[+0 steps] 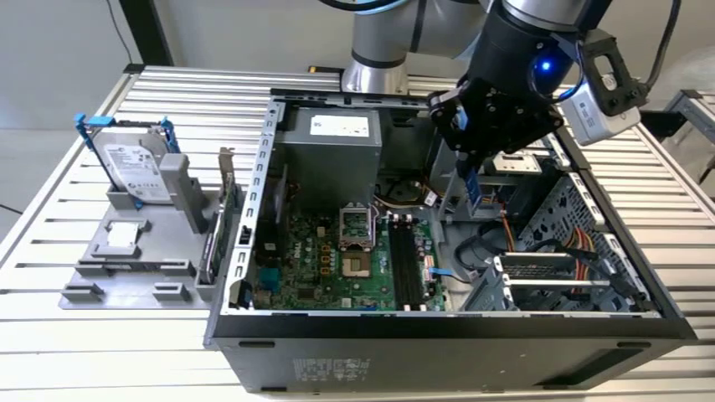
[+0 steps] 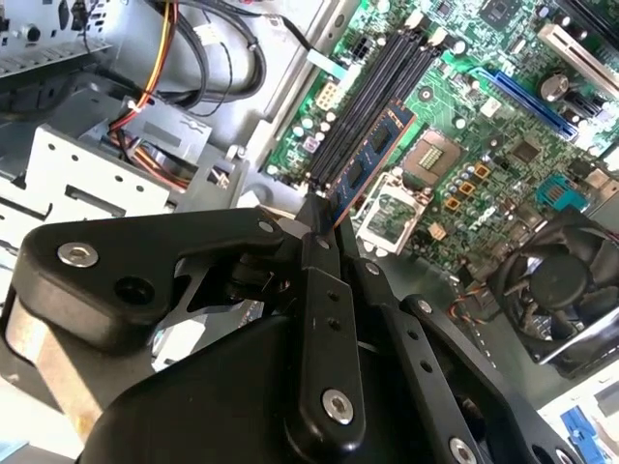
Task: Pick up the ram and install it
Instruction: 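Insert the ram into the slot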
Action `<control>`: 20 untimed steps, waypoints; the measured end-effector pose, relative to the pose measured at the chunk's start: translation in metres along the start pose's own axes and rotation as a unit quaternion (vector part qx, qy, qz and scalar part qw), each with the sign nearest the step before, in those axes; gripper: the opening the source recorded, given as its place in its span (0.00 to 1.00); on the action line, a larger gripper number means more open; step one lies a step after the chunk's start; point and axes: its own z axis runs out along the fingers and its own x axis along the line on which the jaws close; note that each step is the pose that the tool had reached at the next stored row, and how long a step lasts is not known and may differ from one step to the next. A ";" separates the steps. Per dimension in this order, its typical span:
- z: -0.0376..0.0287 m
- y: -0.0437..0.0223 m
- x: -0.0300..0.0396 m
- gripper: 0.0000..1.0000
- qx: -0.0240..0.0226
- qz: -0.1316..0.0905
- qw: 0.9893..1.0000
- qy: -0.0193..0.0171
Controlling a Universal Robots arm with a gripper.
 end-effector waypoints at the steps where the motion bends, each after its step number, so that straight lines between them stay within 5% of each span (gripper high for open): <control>1: 0.0007 -0.0001 0.0000 0.00 0.000 0.001 1.000 0.002; 20: 0.0035 -0.0014 0.0000 0.00 0.001 0.002 1.000 0.003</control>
